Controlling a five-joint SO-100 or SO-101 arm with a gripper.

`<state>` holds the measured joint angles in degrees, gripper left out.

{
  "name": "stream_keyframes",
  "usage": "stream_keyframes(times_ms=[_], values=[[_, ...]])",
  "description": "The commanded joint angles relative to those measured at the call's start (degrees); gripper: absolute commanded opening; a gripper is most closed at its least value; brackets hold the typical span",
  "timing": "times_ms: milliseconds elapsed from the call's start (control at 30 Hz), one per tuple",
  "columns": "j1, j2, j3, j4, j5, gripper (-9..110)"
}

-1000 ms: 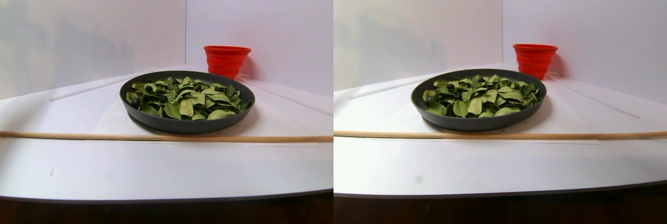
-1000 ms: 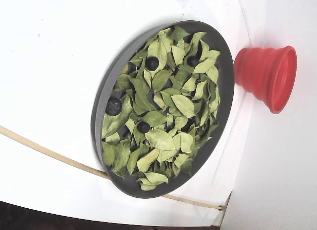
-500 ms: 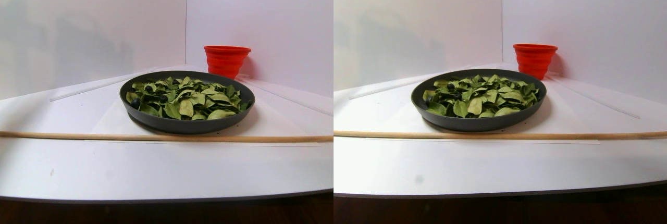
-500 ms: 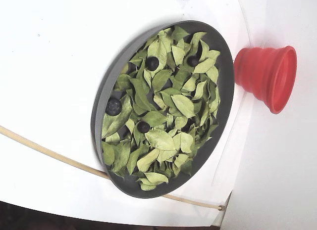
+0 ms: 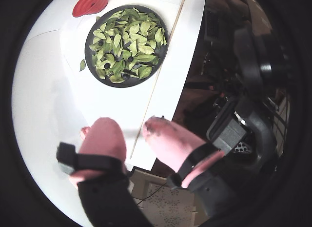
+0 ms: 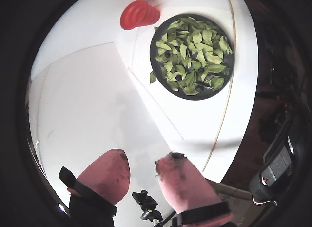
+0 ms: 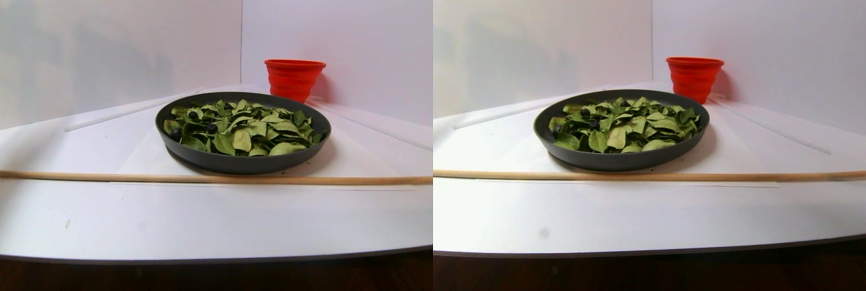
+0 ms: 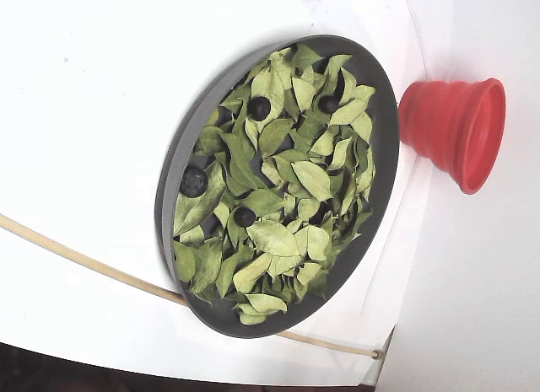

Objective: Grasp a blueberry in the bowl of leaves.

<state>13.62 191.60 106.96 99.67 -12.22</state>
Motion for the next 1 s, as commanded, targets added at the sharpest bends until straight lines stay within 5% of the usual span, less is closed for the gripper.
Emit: stream_keyframes(times_ms=[0,967], values=[[-0.4,-1.8,-5.9,-1.9,-1.5,10],[-3.8,-8.8,4.9,-10.4,-33.7,13]])
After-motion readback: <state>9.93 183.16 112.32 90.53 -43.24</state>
